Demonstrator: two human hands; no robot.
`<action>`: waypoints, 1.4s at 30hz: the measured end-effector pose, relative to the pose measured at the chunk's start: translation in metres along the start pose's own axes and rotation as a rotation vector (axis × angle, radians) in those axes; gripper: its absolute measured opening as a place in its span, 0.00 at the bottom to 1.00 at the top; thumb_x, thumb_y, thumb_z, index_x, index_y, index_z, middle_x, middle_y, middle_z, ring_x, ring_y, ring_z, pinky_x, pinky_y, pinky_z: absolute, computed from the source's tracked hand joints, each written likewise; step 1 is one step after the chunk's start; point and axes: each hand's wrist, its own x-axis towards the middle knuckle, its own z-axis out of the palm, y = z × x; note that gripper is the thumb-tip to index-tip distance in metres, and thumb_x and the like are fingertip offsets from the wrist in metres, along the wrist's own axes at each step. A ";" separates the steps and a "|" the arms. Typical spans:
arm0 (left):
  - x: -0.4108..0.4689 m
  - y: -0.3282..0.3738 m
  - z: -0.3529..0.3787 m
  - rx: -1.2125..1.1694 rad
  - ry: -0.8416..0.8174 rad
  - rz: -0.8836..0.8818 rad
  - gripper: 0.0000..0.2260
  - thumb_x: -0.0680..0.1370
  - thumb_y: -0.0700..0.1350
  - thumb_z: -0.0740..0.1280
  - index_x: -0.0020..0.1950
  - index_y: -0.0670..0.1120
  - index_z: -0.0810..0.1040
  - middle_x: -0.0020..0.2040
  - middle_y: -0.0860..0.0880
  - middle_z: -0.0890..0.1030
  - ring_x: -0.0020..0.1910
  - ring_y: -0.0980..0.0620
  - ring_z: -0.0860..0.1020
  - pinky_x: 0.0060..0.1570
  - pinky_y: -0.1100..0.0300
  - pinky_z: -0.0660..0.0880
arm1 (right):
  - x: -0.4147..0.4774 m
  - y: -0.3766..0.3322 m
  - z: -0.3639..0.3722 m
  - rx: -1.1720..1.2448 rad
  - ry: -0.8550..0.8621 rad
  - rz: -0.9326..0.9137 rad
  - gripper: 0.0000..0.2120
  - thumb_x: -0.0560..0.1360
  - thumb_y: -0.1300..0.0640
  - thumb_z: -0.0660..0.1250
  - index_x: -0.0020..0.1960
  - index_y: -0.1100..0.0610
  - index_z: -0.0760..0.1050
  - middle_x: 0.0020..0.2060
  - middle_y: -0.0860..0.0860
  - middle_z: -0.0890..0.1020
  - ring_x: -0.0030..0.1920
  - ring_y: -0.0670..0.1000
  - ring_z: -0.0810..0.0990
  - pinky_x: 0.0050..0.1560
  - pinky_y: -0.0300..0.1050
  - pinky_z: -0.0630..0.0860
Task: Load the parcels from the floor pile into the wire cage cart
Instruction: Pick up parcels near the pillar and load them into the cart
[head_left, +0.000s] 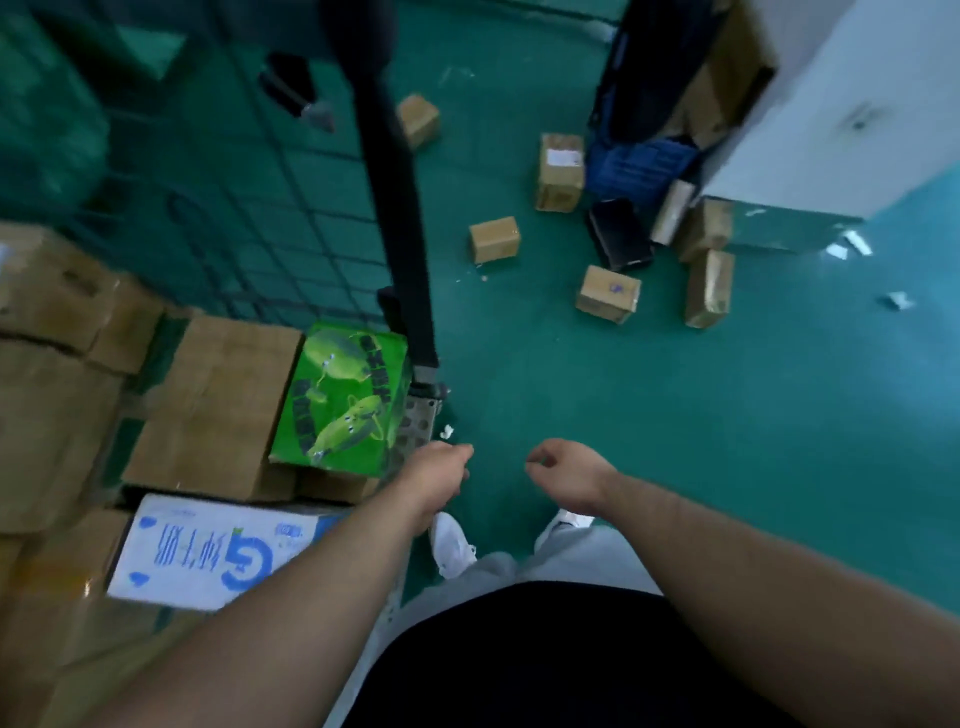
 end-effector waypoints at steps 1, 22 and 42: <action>-0.001 0.007 0.010 0.034 -0.017 0.010 0.09 0.83 0.52 0.62 0.52 0.47 0.76 0.51 0.46 0.82 0.43 0.47 0.75 0.40 0.57 0.67 | -0.006 0.007 -0.007 0.028 0.024 0.006 0.16 0.81 0.50 0.63 0.65 0.53 0.78 0.60 0.51 0.82 0.57 0.52 0.81 0.58 0.42 0.76; -0.024 0.204 0.370 0.349 -0.197 0.151 0.10 0.84 0.52 0.61 0.59 0.48 0.76 0.55 0.49 0.82 0.49 0.49 0.79 0.45 0.56 0.71 | -0.054 0.335 -0.220 0.366 0.252 0.278 0.21 0.80 0.48 0.61 0.71 0.51 0.72 0.57 0.50 0.82 0.50 0.52 0.83 0.53 0.41 0.79; 0.130 0.481 0.446 0.531 -0.163 0.154 0.08 0.84 0.49 0.61 0.56 0.46 0.76 0.48 0.46 0.79 0.41 0.48 0.73 0.37 0.59 0.65 | 0.087 0.369 -0.474 0.409 0.243 0.357 0.17 0.80 0.47 0.61 0.66 0.51 0.76 0.61 0.50 0.82 0.58 0.51 0.81 0.55 0.38 0.74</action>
